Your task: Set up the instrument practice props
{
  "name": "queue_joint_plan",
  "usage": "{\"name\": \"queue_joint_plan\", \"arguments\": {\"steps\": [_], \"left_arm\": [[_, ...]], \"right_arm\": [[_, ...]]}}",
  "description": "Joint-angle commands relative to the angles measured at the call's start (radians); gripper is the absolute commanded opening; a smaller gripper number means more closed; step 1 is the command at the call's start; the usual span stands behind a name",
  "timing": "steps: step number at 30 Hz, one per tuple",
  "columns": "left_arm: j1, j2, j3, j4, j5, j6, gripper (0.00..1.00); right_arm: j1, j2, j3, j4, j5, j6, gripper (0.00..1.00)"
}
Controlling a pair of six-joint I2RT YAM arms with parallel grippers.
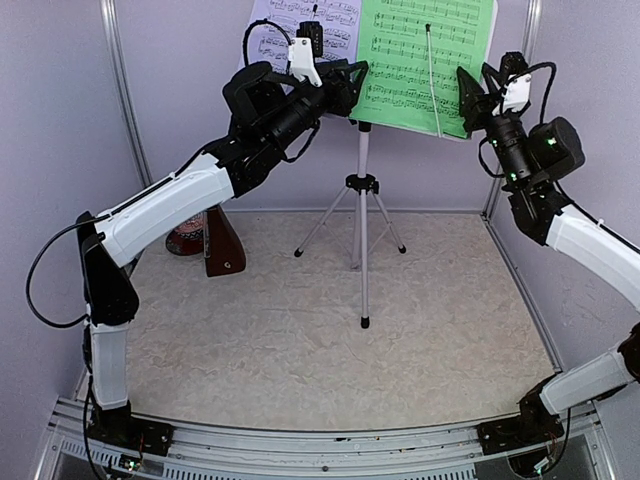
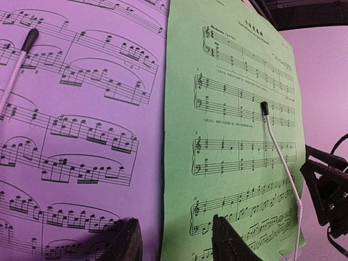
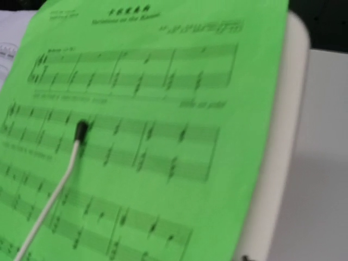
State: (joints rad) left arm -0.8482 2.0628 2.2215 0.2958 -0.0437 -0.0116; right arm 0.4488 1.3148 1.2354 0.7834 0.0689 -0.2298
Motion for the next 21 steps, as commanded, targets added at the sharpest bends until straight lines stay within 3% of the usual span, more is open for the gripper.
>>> {"name": "queue_joint_plan", "arguments": {"steps": [1,10,21], "left_arm": [[-0.016,-0.105,-0.092,0.078,-0.043,0.041,0.46],[-0.046,-0.187,-0.169,0.079,-0.044,0.061,0.68],[-0.06,-0.395,-0.456,0.011,-0.258,0.125,0.69]], "right_arm": [[-0.007,-0.072,0.029,-0.001,0.004,0.026,0.56],[-0.007,-0.14,0.0,-0.041,0.004,0.068,0.78],[-0.007,-0.243,-0.09,-0.193,-0.071,0.17,0.81]]}}
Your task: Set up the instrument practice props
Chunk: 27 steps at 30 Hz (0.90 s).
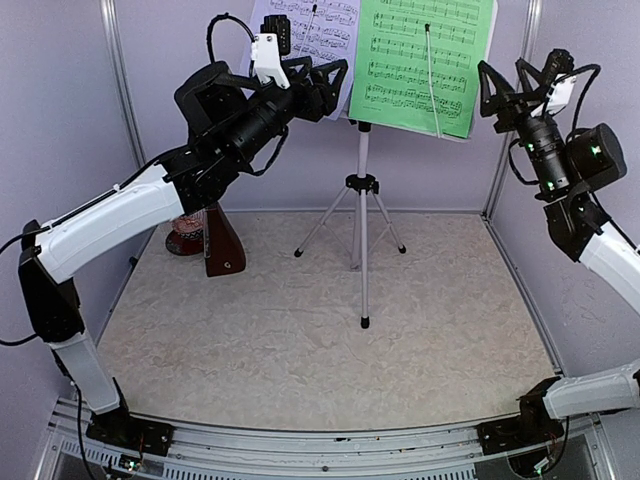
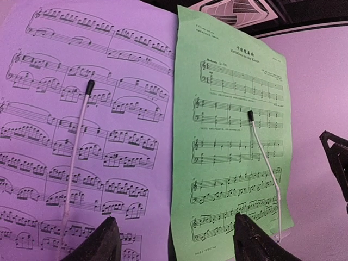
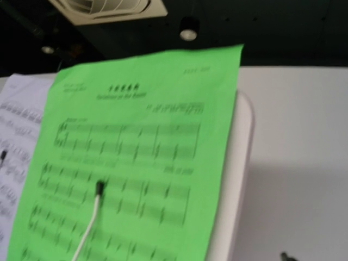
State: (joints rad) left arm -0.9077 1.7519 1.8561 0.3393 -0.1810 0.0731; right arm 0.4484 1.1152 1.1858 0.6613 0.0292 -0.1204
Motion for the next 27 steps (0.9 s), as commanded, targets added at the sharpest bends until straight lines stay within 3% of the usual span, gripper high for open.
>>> {"name": "queue_joint_plan", "arguments": {"steps": [1,4,11,17,27], "left_arm": [[0.0,-0.104,-0.12,-0.034,-0.136,0.046,0.68],[0.006,-0.119,-0.139,-0.077,-0.163,0.054,0.65],[0.013,-0.045,-0.02,-0.192,-0.223,0.093,0.57],[0.019,-0.065,-0.039,-0.171,-0.249,0.096,0.55],[0.204,-0.254,-0.133,-0.237,0.07,-0.026,0.66]], "right_arm": [[-0.007,-0.05,-0.054,-0.077,-0.035,0.072,0.81],[-0.007,-0.059,-0.086,-0.085,-0.048,0.093,0.8],[-0.007,-0.073,-0.109,-0.086,-0.047,0.106,0.79],[-0.006,-0.082,-0.114,-0.108,-0.054,0.109,0.79],[-0.007,-0.114,-0.163,-0.142,-0.067,0.124,0.78]]}}
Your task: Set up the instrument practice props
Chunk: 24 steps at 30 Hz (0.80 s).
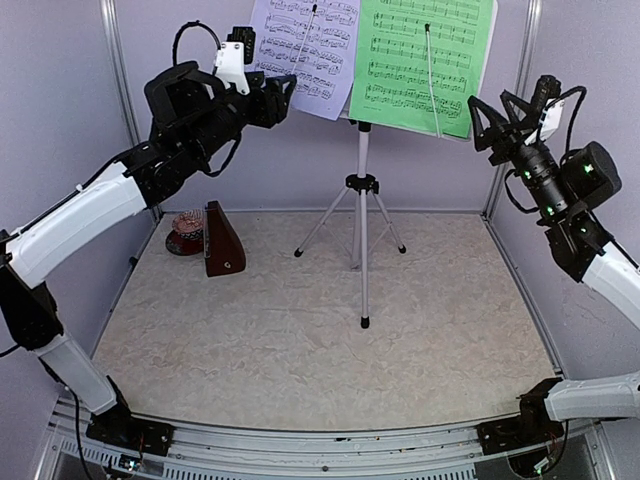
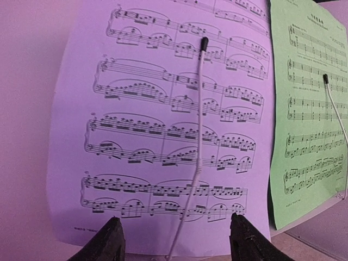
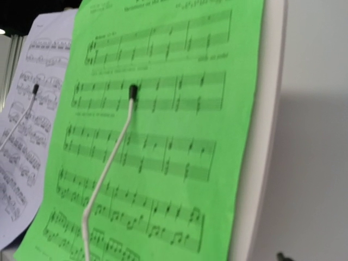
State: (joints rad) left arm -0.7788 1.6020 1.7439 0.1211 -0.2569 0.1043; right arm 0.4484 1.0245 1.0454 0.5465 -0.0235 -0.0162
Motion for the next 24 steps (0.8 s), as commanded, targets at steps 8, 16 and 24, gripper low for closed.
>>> {"name": "queue_joint_plan", "arguments": {"steps": [8,16,24], "left_arm": [[0.401,-0.097,0.001,-0.001,0.567,-0.313,0.69],[0.457,0.038,0.147,-0.017,0.741,-0.318,0.7],[0.48,0.157,0.288,-0.034,0.813,-0.323,0.72]], "right_arm": [[-0.007,-0.039,-0.035,-0.054,-0.051,0.018,0.79],[-0.006,-0.063,-0.074,-0.06,-0.048,0.02,0.79],[-0.007,-0.072,-0.086,-0.077,-0.048,0.019,0.79]]}}
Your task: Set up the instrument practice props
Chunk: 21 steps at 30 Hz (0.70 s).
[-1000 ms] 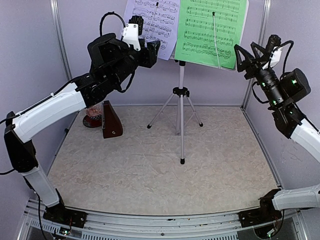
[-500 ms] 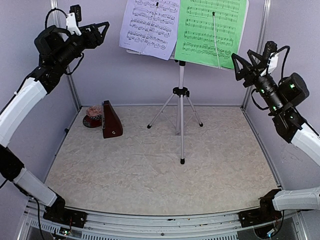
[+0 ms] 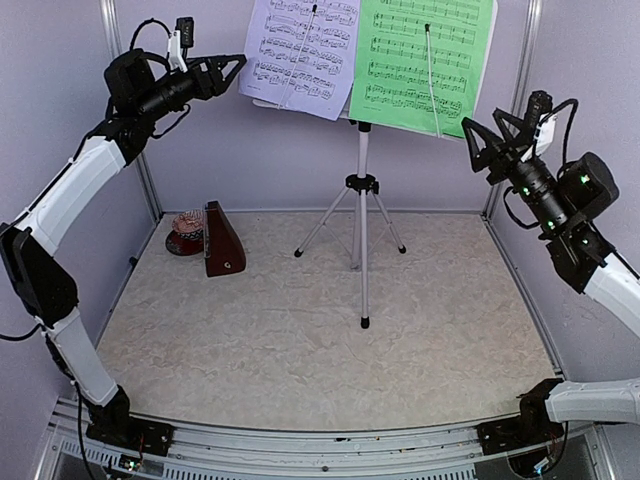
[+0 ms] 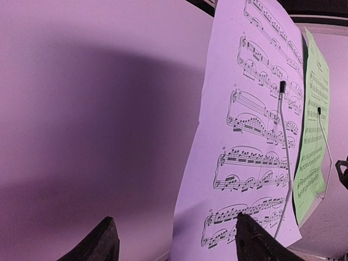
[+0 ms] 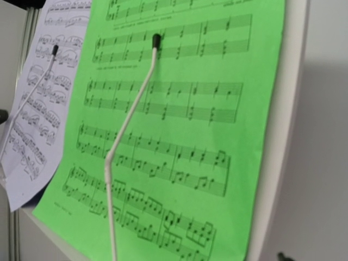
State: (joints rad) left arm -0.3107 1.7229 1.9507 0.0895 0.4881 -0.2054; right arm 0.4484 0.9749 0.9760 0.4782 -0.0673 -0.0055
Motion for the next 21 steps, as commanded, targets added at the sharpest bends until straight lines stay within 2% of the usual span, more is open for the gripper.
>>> {"name": "queue_joint_plan", "arguments": {"steps": [1,9,15,21], "left_arm": [[0.015,0.049,0.098,-0.007,0.083,-0.019,0.71],[0.018,0.073,0.102,0.007,0.128,-0.047,0.59],[0.018,0.092,0.09,0.022,0.136,-0.071,0.55],[0.018,0.103,0.083,0.028,0.135,-0.072,0.54]], "right_arm": [[-0.007,-0.021,-0.018,-0.009,-0.003,0.009,0.79],[-0.007,-0.018,-0.028,-0.009,0.006,0.004,0.79],[-0.007,-0.015,-0.025,-0.019,0.006,-0.001,0.79],[-0.007,-0.015,-0.023,-0.023,0.009,-0.004,0.79]]}}
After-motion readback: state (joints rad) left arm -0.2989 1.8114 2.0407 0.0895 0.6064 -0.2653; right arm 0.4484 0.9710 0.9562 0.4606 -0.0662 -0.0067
